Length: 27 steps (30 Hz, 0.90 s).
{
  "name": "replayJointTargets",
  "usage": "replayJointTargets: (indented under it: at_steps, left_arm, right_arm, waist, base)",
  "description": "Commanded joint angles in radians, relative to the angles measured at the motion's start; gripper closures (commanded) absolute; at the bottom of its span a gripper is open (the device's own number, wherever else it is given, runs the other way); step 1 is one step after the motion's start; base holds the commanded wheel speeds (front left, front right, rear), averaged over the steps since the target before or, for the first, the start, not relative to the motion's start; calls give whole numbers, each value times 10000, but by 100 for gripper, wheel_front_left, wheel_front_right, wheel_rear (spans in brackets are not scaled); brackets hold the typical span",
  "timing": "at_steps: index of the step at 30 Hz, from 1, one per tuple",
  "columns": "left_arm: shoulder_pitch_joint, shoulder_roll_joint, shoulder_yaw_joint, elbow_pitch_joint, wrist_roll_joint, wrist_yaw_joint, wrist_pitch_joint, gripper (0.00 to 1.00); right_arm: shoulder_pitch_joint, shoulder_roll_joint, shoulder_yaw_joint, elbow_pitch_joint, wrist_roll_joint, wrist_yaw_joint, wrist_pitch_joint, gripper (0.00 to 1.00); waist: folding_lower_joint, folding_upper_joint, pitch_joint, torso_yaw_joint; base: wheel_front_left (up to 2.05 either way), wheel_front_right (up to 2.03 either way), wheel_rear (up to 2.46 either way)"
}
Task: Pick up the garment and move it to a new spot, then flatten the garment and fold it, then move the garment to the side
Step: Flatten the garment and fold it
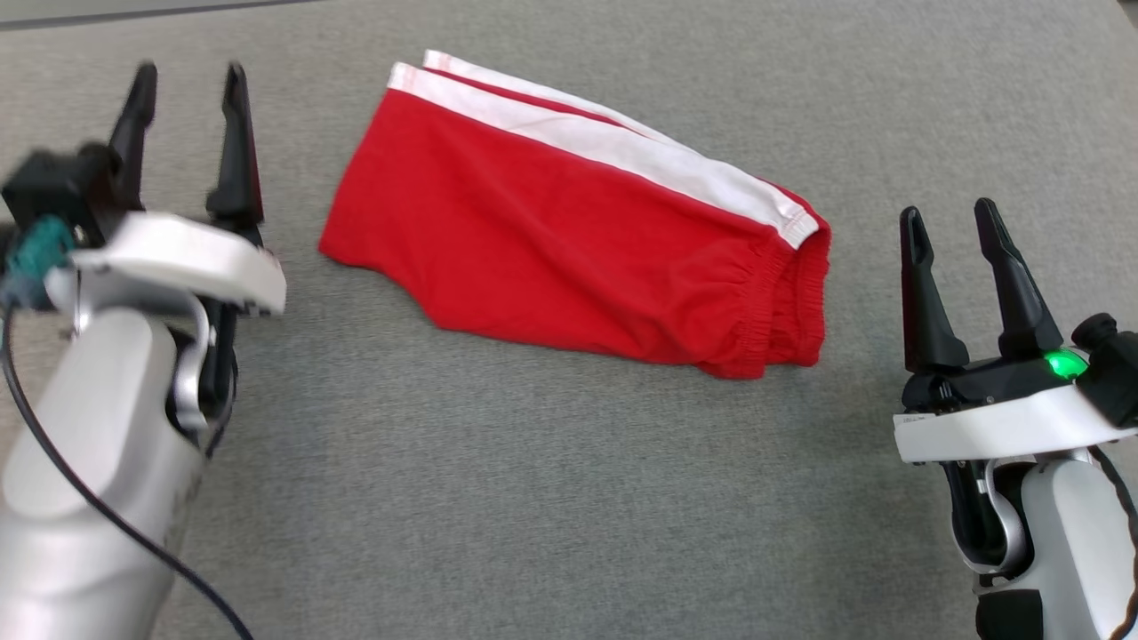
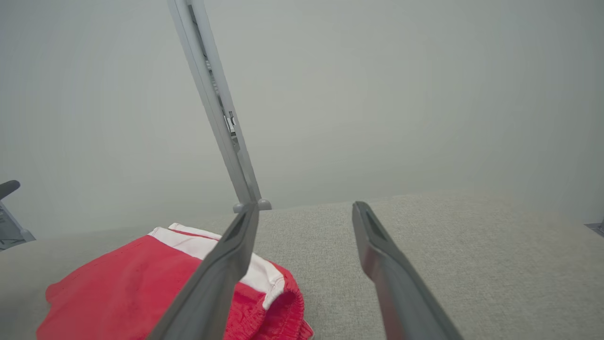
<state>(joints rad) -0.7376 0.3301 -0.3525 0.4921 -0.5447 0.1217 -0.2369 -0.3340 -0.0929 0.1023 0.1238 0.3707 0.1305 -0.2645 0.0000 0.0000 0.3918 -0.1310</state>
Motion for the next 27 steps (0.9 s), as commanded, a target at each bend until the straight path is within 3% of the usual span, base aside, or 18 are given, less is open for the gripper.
replayJointTargets:
  at_steps: [1,4,9,27]
  left_arm:
    - [335,64,54,-287,114,213,-65,0]
    - [1645,174,193,-1739,412,933,-178,0]
    - [3084,244,300,-2938,560,1404,-228,0]
    - [5043,577,-137,-3793,798,1893,262,0]
  right_arm:
    - [133,26,-114,-49,-288,6,-24,0]
    - [401,96,-642,-37,-1234,6,-24,0]
    - [834,210,-1052,-50,-1900,6,58,0]
    - [1850,390,-1446,-251,-2184,6,786,0]
  waist:
    - [0,0,-198,235]
    - [0,0,-454,536]
    - [0,0,-834,697]
    - [0,0,-1888,682]
  base:
    - [0,0,0]
    - [0,0,0]
    - [0,0,0]
    - [0,0,0]
